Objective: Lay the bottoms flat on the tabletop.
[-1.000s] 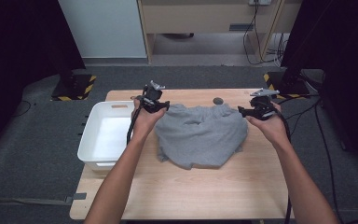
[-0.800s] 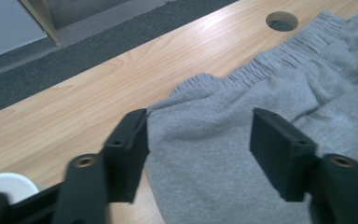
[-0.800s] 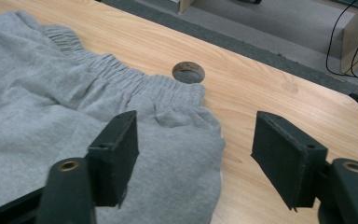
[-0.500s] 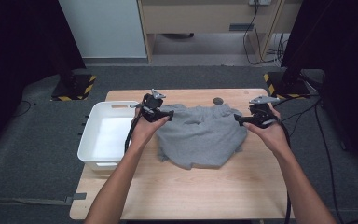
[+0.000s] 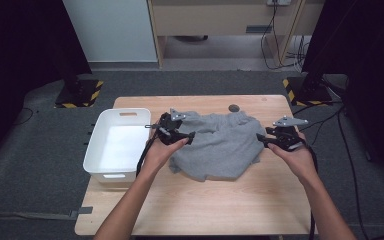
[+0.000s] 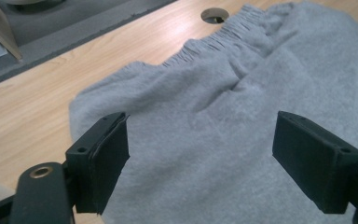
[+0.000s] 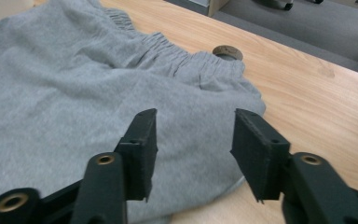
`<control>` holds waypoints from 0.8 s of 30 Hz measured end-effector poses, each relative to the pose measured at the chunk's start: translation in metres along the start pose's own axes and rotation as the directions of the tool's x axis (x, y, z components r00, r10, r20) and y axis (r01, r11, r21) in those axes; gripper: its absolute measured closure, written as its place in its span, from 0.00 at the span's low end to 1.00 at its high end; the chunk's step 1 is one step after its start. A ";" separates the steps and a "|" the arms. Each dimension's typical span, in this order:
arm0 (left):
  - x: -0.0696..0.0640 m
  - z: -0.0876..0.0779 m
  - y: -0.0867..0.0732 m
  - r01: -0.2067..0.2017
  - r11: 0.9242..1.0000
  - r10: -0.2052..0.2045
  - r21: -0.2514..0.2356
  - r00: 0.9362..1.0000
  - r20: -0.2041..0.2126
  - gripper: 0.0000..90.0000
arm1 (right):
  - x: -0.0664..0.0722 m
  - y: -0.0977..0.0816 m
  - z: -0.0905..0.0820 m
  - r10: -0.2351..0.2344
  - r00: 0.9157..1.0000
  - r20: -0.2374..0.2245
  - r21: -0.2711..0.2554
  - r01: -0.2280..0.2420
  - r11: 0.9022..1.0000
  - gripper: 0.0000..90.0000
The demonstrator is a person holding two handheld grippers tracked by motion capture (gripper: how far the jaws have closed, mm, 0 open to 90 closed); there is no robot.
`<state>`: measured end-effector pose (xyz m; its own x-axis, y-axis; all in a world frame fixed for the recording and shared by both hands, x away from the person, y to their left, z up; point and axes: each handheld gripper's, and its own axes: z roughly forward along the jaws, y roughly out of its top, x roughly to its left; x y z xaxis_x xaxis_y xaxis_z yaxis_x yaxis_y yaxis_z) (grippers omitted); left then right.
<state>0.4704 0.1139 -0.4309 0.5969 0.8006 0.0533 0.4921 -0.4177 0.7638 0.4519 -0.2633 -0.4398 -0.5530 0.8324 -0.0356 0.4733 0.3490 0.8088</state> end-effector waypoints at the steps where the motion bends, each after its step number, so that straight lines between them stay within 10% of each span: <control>1: -0.002 0.000 -0.002 -0.002 1.000 0.002 -0.001 1.000 0.001 0.20 | 0.000 -0.002 -0.002 -0.007 1.000 0.003 -0.006 0.007 1.000 0.60; 24: -0.021 0.001 -0.059 0.002 0.999 -0.003 0.036 1.000 0.013 0.21 | 0.023 -0.055 -0.015 -0.010 1.000 0.001 0.007 0.010 1.000 0.80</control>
<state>0.4290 0.1215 -0.4778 0.6035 0.7962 0.0429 0.5159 -0.4309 0.7404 0.4031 -0.2701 -0.4767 -0.5575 0.8290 -0.0443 0.4722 0.3605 0.8044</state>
